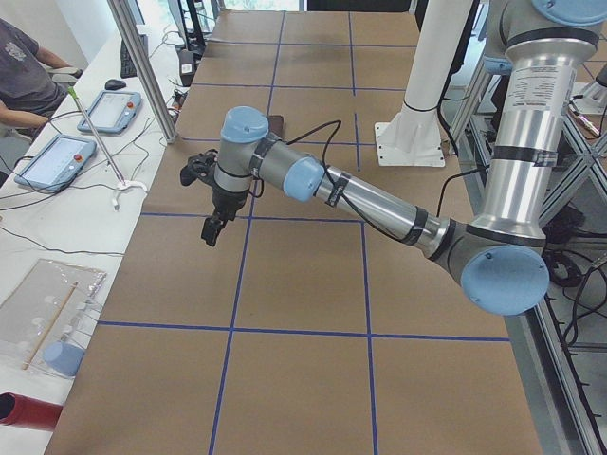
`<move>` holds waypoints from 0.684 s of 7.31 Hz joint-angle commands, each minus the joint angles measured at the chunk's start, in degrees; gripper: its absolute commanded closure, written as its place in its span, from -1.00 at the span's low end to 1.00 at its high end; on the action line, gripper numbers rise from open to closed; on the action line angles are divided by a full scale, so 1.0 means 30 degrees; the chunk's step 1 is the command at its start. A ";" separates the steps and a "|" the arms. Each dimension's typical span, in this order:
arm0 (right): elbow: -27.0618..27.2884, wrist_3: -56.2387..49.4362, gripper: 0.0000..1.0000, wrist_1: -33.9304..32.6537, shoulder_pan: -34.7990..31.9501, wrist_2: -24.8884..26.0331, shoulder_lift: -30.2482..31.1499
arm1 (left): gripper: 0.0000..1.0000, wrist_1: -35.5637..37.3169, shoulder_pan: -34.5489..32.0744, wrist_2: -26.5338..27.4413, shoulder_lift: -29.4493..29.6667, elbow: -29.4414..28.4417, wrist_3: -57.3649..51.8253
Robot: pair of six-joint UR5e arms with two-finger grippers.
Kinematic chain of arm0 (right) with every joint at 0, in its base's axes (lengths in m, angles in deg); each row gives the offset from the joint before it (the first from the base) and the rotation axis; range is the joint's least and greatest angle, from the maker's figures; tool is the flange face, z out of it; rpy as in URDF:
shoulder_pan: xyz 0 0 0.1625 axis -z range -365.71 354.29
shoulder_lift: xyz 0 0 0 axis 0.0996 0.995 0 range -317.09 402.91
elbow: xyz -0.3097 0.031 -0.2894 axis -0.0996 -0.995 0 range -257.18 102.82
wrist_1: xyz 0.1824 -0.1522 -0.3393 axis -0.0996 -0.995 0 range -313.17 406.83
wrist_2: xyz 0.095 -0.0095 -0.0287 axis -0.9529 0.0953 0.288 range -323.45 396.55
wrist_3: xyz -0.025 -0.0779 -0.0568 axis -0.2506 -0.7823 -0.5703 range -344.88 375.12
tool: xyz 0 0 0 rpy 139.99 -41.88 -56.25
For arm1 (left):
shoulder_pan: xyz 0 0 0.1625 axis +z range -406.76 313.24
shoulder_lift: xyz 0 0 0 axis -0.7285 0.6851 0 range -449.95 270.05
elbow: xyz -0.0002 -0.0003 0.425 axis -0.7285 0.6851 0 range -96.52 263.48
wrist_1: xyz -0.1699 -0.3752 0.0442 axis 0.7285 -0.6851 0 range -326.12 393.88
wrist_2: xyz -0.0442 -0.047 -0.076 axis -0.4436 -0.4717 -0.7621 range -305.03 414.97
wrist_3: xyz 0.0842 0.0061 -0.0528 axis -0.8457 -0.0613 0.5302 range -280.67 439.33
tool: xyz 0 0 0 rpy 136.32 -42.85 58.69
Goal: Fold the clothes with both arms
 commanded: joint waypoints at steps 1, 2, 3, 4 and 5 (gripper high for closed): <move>0.0546 -0.0680 -1.00 0.1261 -0.0896 -0.1620 0.2426 | -1.00 -0.0547 -0.0913 -0.1419 -0.2218 -0.0698 -0.1834; 0.0463 -0.0766 -1.00 0.1648 -0.0896 -0.1591 0.2779 | -1.00 -0.0930 -0.0913 -0.0958 -0.2481 -0.1195 -0.1659; -0.0234 -0.0767 -1.00 0.2260 -0.0896 -0.1184 0.2869 | -1.00 -0.1137 -0.0855 -0.0924 -0.2919 -0.2215 -0.1773; -0.0415 -0.0361 -1.00 0.2325 -0.0925 -0.1122 0.3537 | -1.00 -0.1081 -0.0825 -0.0866 -0.2894 -0.2776 -0.1716; -0.0417 -0.0009 -1.00 0.2325 -0.0955 -0.1151 0.3979 | -1.00 -0.1022 -0.0825 -0.0924 -0.2865 -0.3101 -0.1687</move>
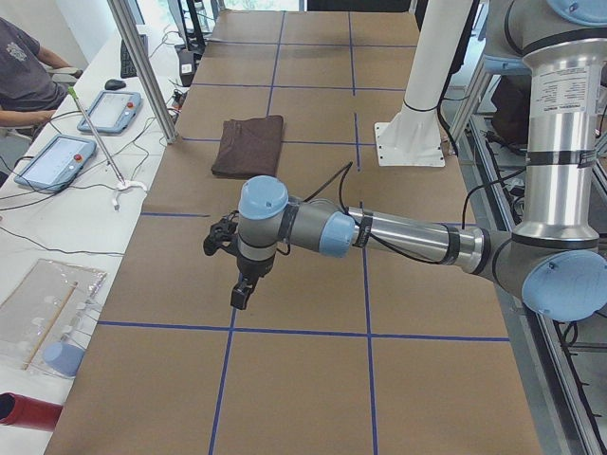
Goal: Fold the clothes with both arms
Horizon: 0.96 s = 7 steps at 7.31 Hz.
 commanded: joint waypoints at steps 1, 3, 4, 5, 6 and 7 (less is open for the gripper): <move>-0.0382 0.0880 -1.00 0.0137 -0.0037 0.0072 0.0686 | -1.00 0.0010 0.0046 0.0049 -0.0051 -0.0633 0.0058; -0.0473 0.1528 -1.00 0.0166 -0.0299 0.0014 0.1094 | -1.00 0.0068 0.0046 -0.0067 -0.0051 -0.0662 0.0058; -0.0473 0.1587 -1.00 0.0166 -0.0620 0.0014 0.1125 | -1.00 0.0068 0.0046 -0.0067 -0.0051 -0.0662 0.0058; -0.0473 0.2022 -1.00 0.0544 -0.0797 0.0014 0.1155 | -1.00 0.0068 0.0046 -0.0038 -0.0051 -0.0662 0.0058; -0.0502 0.4318 -1.00 0.2926 -0.0799 0.0014 0.1938 | -1.00 0.0097 0.0046 -0.0067 -0.0051 -0.0604 0.0058; -0.0995 0.6400 -1.00 0.5966 -0.0799 -0.0015 0.2700 | -1.00 0.0098 0.0046 -0.0038 -0.0051 -0.0604 0.0058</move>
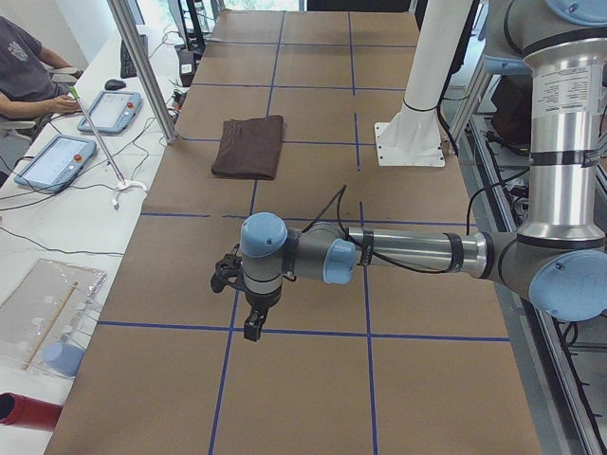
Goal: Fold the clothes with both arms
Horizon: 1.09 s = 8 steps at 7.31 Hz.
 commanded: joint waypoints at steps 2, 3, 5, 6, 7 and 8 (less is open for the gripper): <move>-0.0780 0.4042 -1.00 0.4926 0.0075 -0.0111 0.1010 | -1.00 0.0041 0.0000 -0.0015 0.0000 0.0024 0.0000; -0.0112 0.4188 -1.00 0.4754 0.0714 -0.0111 0.0894 | -1.00 0.0070 0.0000 -0.0044 0.0000 0.0053 0.0058; 0.0827 0.6987 -1.00 0.4898 0.2265 -0.0228 0.0893 | -1.00 0.0100 0.0000 -0.0132 0.0029 0.0169 0.0813; 0.0803 0.7843 -1.00 0.4870 0.2621 -0.0721 0.0893 | -1.00 0.0100 0.0000 -0.0161 0.0000 0.0228 0.1690; 0.0774 0.7823 -1.00 0.4898 0.2624 -0.1161 0.1038 | -1.00 0.0100 0.0000 -0.0161 0.0000 0.0258 0.1699; 0.0745 0.7764 -1.00 0.4899 0.2624 -0.1775 0.1068 | -1.00 0.0100 0.0000 -0.0190 0.0029 0.0287 0.1728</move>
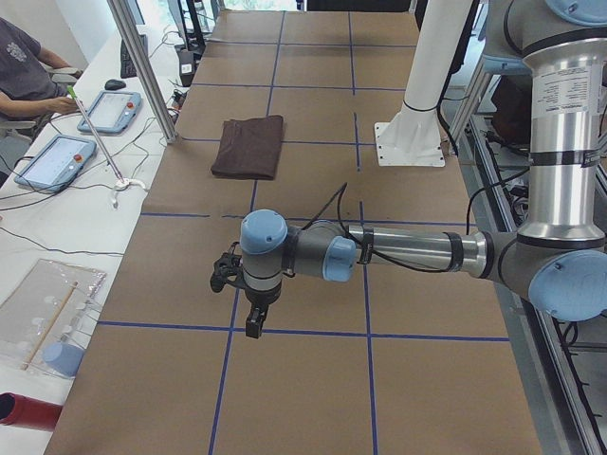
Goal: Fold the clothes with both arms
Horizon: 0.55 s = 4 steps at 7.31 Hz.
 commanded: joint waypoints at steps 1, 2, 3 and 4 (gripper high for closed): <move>-0.0032 0.0029 -1.00 0.0013 0.0095 -0.0799 0.0074 | -1.00 0.0030 0.0000 -0.0058 0.0019 0.0074 0.0173; -0.0061 -0.0031 -1.00 0.0013 0.0095 -0.0799 0.0074 | -1.00 0.0320 0.0000 -0.0696 -0.0010 0.0074 0.0173; -0.0003 -0.0147 -1.00 0.0013 0.0066 -0.0828 0.0103 | -1.00 0.0468 0.0000 -0.1225 -0.0010 0.0045 0.0231; -0.0032 -0.0670 -1.00 0.0013 0.0065 -0.0858 0.0191 | -1.00 0.0905 0.0000 -0.1607 -0.0010 0.0045 0.0406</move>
